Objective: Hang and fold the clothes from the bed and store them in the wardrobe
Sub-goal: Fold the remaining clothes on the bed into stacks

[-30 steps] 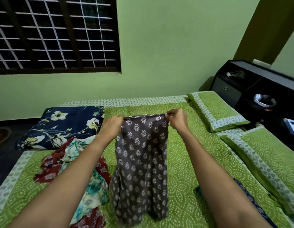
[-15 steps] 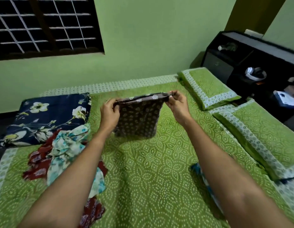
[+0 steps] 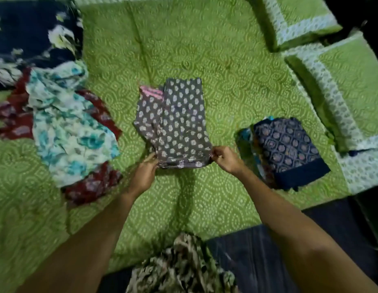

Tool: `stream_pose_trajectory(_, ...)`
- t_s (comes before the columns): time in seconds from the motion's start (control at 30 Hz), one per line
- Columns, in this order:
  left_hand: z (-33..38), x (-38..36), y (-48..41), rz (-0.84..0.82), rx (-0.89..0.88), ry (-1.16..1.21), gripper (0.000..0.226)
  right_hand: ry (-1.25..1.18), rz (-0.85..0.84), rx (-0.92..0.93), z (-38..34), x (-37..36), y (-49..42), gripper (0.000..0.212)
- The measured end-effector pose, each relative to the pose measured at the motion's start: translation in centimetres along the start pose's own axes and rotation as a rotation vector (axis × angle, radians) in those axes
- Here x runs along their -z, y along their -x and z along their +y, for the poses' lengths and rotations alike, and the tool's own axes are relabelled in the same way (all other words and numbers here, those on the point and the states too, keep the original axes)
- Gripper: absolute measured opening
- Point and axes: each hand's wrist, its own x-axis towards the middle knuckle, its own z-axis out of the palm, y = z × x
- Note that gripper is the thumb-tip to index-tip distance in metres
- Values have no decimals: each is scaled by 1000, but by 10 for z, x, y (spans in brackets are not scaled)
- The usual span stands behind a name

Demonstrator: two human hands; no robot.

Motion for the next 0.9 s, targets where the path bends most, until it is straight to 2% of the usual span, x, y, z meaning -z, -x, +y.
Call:
stream_pose_trajectory(0.1, -25, -37, 25, -215, 110, -62, 26, 115, -199, -42, 33, -34, 16, 18)
stream_pose_trajectory(0.2, -41, -63, 48, -338, 144, -33, 26, 146, -354, -74, 54, -65, 33, 18)
stream_pose_trajectory(0.37, -43, -97, 74, -526, 180, -114, 29, 299, -543, -99, 80, -106, 53, 26)
stream_pose_trajectory(0.47, -58, -117, 79, -655, 242, -13, 25, 362, -666, -135, 88, -119, 58, 39)
stream_pose_trajectory(0.53, -64, -122, 79, -727, 343, 133, 20, 318, -681, -163, 90, -124, 57, 35)
stream_pose_trajectory(0.57, -70, -132, 73, -702, 439, 258, 18, 249, -624, -193, 93, -131, 50, 31)
stream_pose_trajectory(0.6, -70, -131, 69, -602, 515, 362, 17, 102, -517, -257, 87, -133, 48, 28)
stream_pose_trajectory(0.7, -69, -133, 48, -208, 692, 611, 26, -482, -233, -486, 65, -148, 25, 33)
stream_pose_trajectory(0.8, -77, -130, 22, 35, 833, 824, 27, -652, -223, -595, 37, -162, -4, 40)
stream_pose_trajectory(0.9, -92, -121, -5, 198, 911, 847, 26, -763, -194, -612, 12, -176, -34, 40)
